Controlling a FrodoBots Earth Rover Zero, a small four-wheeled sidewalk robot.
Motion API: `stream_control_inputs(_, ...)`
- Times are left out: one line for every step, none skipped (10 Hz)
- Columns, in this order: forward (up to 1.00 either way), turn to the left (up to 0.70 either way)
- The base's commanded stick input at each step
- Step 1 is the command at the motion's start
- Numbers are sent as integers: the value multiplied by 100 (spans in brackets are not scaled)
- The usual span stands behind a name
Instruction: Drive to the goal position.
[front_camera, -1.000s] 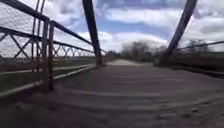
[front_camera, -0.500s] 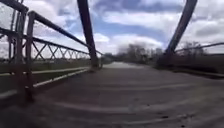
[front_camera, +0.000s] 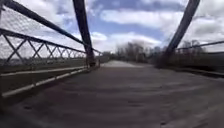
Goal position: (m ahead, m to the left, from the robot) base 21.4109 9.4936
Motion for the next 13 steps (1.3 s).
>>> stream_control_inputs(95, 0)
stream_control_inputs(96, 0)
stream_control_inputs(96, 0)
stream_control_inputs(96, 0)
stream_control_inputs(96, 0)
stream_control_inputs(96, 0)
stream_control_inputs(96, 0)
stream_control_inputs(96, 0)
stream_control_inputs(96, 0)
stream_control_inputs(96, 0)
stream_control_inputs(95, 0)
stream_control_inputs(96, 0)
stream_control_inputs(96, 0)
